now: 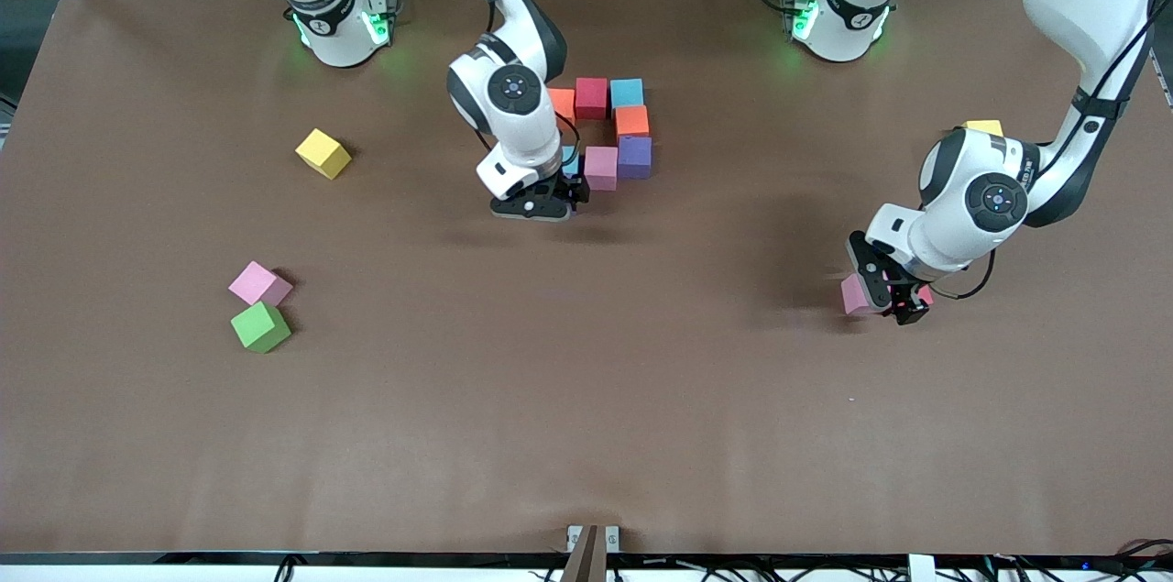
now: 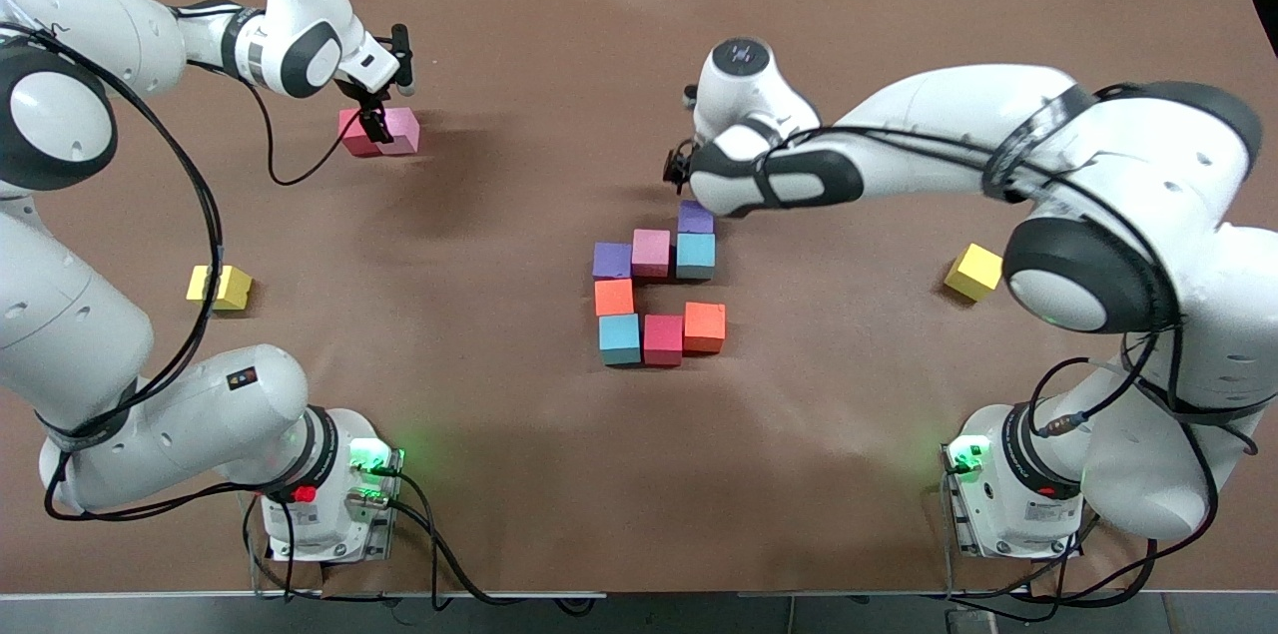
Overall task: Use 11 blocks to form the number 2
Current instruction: 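Grasp the green cube with the right gripper while the left gripper carries pink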
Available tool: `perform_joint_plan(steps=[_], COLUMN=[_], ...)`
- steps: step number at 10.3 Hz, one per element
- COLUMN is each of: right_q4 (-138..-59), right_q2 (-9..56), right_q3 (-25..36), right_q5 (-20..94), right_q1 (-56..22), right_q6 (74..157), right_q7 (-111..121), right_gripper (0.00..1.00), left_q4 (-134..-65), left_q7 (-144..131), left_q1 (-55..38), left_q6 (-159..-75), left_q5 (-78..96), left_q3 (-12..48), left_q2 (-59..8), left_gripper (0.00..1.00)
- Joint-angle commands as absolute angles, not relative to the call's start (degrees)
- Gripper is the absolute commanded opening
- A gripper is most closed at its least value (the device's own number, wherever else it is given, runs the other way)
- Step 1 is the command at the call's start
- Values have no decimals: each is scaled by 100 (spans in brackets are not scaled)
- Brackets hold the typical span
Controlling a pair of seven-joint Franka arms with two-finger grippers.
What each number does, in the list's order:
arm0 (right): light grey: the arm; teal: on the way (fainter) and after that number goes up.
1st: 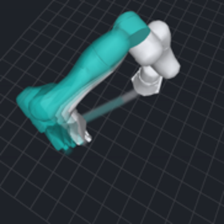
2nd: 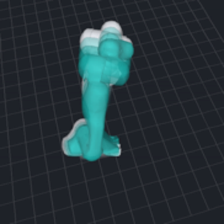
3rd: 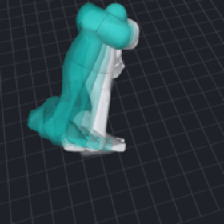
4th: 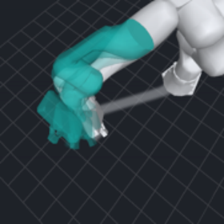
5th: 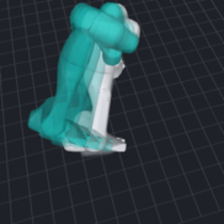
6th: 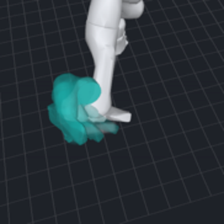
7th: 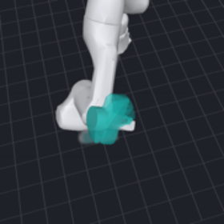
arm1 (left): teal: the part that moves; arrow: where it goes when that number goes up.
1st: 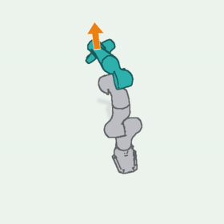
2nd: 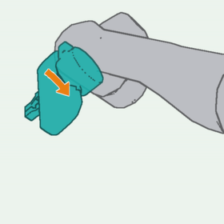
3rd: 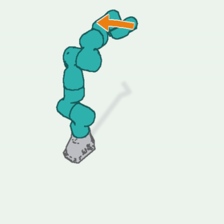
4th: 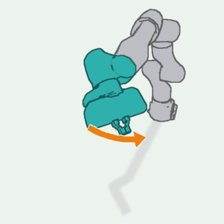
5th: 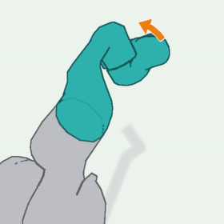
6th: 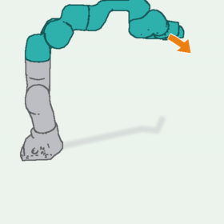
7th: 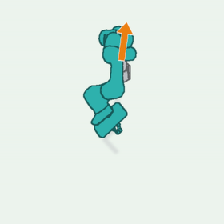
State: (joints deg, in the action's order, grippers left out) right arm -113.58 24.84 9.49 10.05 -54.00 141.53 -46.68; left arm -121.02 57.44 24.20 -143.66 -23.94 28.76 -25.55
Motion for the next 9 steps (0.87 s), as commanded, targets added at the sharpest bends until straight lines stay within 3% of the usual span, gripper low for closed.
perform_joint_plan(steps=[1,6,8,9], right_q4=[-11435,-11190,-11188,-11188], right_q2=[1961,1714,1757,1793], right_q3=[170,-18,0,9], right_q5=[1055,967,503,318], right_q1=[-4180,-1841,-1215,-961], right_q6=[13983,12721,12674,12735], right_q7=[-4676,-1579,-506,-179], right_gripper=[100,100,100,100], left_q4=[-12208,-12164,-12155,-12155], left_q7=[5774,5731,5730,5722], left_q1=[2426,2426,2469,2478], left_q6=[-14519,-14809,-15011,-15038], left_q5=[-2549,-2821,-2970,-2979], left_q3=[2927,2918,2909,2909], left_q2=[-2522,-2785,-2935,-2970], left_gripper=[100,100,99,87])
